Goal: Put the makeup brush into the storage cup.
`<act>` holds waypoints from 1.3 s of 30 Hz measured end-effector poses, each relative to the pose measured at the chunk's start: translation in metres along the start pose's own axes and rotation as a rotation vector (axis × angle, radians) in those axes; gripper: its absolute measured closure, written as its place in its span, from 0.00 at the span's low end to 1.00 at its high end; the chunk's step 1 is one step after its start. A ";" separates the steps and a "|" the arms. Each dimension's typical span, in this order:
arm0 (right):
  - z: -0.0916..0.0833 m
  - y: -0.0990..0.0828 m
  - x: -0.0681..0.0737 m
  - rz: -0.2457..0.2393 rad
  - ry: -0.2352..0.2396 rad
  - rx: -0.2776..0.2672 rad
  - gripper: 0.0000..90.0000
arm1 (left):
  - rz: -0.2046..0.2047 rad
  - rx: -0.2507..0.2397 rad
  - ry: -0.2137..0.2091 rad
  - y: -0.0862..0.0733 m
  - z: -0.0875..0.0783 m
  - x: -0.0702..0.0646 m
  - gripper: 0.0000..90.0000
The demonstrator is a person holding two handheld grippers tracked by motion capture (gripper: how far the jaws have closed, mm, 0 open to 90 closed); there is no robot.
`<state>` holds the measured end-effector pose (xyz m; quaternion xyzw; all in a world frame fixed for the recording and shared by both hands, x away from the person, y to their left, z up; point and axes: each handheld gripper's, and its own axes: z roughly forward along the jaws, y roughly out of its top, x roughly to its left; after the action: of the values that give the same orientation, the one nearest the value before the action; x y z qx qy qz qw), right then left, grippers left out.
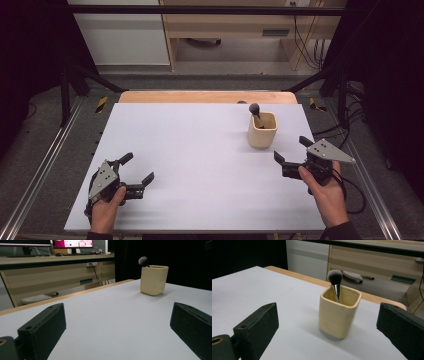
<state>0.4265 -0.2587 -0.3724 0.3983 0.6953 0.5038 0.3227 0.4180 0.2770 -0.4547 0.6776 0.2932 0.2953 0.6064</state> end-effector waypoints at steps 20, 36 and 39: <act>-0.013 -0.031 0.004 -0.014 0.012 -0.005 0.05 | -0.002 0.000 0.001 0.000 -0.001 0.000 0.00; -0.011 -0.060 -0.001 0.027 0.000 -0.047 0.05 | -0.004 0.002 0.003 -0.001 -0.002 0.000 0.00; -0.009 -0.067 -0.002 0.034 0.002 -0.051 0.05 | -0.002 0.002 0.002 -0.001 -0.003 -0.001 0.00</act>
<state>0.4045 -0.2765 -0.4341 0.4011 0.6758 0.5271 0.3233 0.4152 0.2783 -0.4554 0.6775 0.2949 0.2951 0.6057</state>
